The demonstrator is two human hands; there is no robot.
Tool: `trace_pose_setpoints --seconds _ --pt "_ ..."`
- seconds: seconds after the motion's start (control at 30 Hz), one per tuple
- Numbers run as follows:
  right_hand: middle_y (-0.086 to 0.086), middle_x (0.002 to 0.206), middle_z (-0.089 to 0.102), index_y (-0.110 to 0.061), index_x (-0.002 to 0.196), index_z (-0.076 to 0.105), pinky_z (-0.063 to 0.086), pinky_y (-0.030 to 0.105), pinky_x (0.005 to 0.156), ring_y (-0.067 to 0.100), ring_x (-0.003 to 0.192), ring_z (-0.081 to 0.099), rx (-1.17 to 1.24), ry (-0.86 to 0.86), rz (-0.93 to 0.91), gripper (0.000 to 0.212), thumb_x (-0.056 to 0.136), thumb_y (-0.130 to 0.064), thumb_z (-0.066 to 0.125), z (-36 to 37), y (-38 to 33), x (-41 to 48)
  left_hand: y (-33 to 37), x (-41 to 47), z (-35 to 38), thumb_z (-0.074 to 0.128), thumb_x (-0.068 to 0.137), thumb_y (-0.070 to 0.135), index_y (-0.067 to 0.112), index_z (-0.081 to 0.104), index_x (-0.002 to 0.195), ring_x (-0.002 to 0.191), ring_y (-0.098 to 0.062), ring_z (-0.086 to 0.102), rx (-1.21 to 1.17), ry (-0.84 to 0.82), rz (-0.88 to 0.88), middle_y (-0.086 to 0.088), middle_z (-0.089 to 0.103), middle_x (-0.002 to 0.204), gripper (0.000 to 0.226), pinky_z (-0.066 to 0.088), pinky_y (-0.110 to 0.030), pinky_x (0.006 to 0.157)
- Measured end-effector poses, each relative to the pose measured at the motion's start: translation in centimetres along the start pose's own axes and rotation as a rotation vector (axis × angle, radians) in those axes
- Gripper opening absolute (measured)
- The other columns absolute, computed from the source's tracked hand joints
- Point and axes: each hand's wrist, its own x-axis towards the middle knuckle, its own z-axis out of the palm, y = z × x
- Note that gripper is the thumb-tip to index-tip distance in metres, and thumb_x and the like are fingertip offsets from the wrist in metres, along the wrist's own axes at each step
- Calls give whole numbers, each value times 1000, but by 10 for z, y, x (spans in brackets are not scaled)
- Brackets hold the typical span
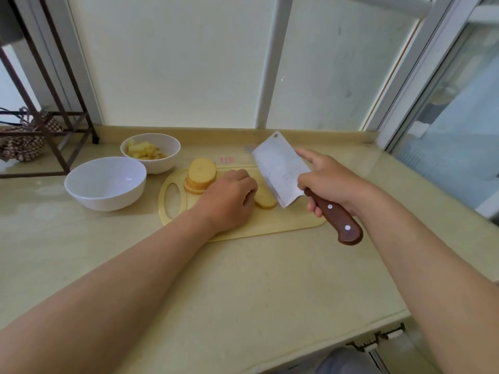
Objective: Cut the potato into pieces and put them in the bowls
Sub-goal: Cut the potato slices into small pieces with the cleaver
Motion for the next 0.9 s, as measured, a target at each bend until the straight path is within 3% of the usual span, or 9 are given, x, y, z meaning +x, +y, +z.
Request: trace_pose_setpoints --seconds 0.23,0.4,0.57,0.73,0.9 --pt "6 59 52 -42 153 46 41 26 38 20 43 51 306 13 35 78 90 4 51 1 40 23 5 3 -2 57 85 9 8 60 88 77 -25 52 -8 -23 -139 -6 58 84 4 49 -44 67" --pt "9 65 50 -43 150 50 40 25 37 19 43 50 401 0 12 76 90 4 52 1 55 37 2 4 0 54 84 7 11 58 104 86 -22 51 10 -67 -218 -2 57 92 21 47 -37 73" --pt "17 86 54 -39 153 47 40 25 36 18 44 51 516 -6 -14 75 93 4 52 1 67 44 0 5 0 56 83 12 10 57 120 102 -23 53 1 -148 -221 -4 59 111 37 44 -32 88" --pt "11 75 55 -39 153 46 39 24 36 17 44 51 596 9 -9 74 93 5 51 -3 71 47 2 12 -8 62 88 27 19 40 148 136 -16 42 -32 -364 -198 1 48 147 64 30 -26 114" --pt "20 89 55 -38 155 44 41 25 38 18 44 53 540 -29 -6 76 92 4 51 -4 69 47 10 22 -11 63 92 35 22 45 145 131 -12 45 1 -416 -209 6 52 143 58 30 -17 104"
